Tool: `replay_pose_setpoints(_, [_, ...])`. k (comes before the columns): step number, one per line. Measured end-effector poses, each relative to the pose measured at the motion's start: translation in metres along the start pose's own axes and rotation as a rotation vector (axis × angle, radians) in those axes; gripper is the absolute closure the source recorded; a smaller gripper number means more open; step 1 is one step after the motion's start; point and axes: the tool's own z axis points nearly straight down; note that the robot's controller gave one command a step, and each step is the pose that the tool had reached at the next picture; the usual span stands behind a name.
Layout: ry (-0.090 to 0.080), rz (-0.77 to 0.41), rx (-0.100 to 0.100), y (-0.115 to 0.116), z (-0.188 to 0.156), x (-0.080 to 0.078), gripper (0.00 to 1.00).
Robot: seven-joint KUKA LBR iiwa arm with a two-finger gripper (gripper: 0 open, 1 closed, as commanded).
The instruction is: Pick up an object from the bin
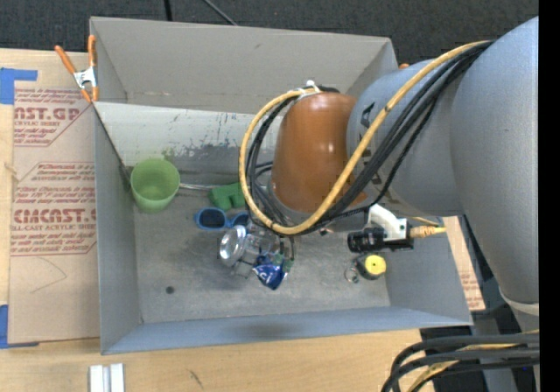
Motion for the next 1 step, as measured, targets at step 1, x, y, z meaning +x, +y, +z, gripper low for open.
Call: replay_pose_setpoints(1, [0.004,-0.001,0.003,0.0008,-0.0117,-0.0001,1.0])
